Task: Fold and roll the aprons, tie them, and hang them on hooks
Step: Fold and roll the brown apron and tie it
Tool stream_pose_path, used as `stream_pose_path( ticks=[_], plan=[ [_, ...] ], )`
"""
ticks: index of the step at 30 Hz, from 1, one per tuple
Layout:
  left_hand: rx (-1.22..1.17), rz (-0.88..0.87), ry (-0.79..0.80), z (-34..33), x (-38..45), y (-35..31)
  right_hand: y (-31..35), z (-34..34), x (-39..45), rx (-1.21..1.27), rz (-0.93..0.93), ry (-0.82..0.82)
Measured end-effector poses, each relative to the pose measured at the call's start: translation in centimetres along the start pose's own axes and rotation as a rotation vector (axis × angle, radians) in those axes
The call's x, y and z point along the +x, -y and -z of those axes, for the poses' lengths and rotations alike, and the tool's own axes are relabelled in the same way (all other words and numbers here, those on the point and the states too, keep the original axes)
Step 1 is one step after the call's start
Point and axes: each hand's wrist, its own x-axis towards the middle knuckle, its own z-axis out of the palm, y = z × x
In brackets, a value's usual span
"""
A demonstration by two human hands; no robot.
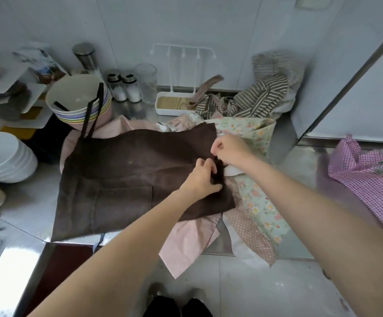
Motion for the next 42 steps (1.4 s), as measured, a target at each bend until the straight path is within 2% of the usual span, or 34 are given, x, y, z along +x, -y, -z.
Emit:
stream_pose_path(
  ticks=[2, 5, 10, 15, 20, 24, 28, 30, 34, 37, 42],
  plan=[
    [-0.167, -0.002, -0.099, 2.5, 0.6, 1.5, 1.1, -1.0, 1.7, -0.106, 0.081, 0.002],
    [0.014, -0.003, -0.188, 6.0, 1.8, 3.9, 2.6, -2.8, 4.0, -0.339, 0.126, 0.211],
    [0.383, 0.133, -0.08, 11.0, 3.6, 8.8, 5.4, -4.6, 7.7, -0.611, 0.209, 0.303],
    [0.477, 0.238, -0.003, 14.2, 5.2, 12.7, 6.8, -6.1, 11.3, -0.544, 0.05, 0.404],
    [0.516, 0.28, -0.024, 15.3, 6.3, 14.1, 6.2, -6.6, 12.5, -0.611, 0.025, 0.318],
    [0.608, 0.264, -0.021, 16.3, 6.7, 14.5, 6.5, -6.1, 12.7, -0.488, 0.066, 0.163],
    [0.635, 0.257, 0.015, 17.4, 6.8, 14.0, 7.2, -3.5, 12.5, -0.381, 0.03, 0.299],
    [0.6, 0.23, -0.006, 17.8, 6.7, 13.4, 7.7, -2.3, 12.2, -0.381, 0.026, 0.315],
    [0.599, 0.185, -0.063, 18.7, 6.3, 12.8, 7.7, -2.2, 12.2, -0.405, 0.029, 0.285],
    [0.632, 0.19, -0.077, 19.0, 5.5, 13.4, 7.9, -2.9, 12.2, -0.468, 0.038, 0.203],
    [0.697, 0.174, -0.08, 19.2, 4.4, 13.5, 8.7, -2.6, 11.5, -0.553, 0.077, 0.183]
  ],
)
